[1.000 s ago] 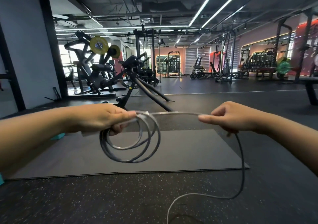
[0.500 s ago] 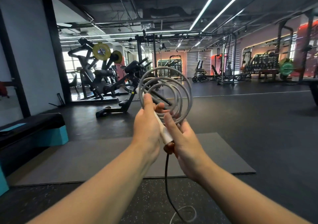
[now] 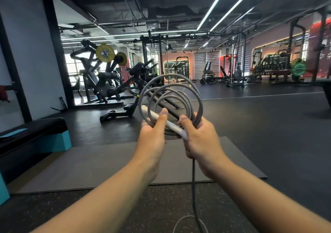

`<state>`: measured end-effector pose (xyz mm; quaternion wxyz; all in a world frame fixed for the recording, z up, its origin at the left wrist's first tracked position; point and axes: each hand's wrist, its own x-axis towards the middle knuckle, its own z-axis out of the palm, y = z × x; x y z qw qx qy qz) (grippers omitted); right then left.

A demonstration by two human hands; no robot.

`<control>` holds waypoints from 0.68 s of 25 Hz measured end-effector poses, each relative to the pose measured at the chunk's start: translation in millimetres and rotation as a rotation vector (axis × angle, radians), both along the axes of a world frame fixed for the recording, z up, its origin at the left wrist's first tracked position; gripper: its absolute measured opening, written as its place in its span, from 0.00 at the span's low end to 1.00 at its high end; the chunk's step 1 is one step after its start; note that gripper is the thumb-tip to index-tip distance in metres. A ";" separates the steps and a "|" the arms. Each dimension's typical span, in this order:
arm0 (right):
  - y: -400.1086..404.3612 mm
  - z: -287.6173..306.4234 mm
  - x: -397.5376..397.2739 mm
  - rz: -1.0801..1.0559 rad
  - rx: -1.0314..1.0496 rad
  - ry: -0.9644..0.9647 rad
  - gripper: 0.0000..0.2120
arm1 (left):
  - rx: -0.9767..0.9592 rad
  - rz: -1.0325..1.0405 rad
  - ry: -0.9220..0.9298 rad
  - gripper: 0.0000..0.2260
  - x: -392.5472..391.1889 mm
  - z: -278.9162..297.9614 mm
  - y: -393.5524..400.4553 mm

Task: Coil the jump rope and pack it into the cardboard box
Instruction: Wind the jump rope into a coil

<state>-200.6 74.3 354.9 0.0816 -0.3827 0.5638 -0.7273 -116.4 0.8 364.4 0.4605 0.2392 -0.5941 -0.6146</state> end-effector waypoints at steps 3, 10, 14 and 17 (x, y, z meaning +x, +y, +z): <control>13.2 9.0 -28.0 -0.085 0.345 0.406 0.14 | -0.259 0.140 -0.033 0.40 26.8 14.3 -15.2; 25.4 30.3 -31.7 -0.030 0.723 0.941 0.12 | -1.274 -0.358 -1.107 0.38 25.3 92.3 -3.6; 34.0 39.3 -35.3 -0.018 0.704 0.974 0.12 | -1.012 -0.588 -1.127 0.19 12.7 74.1 -14.9; 45.8 44.2 -40.9 0.061 0.607 0.809 0.31 | -0.653 -0.582 -0.835 0.21 18.0 56.6 -11.5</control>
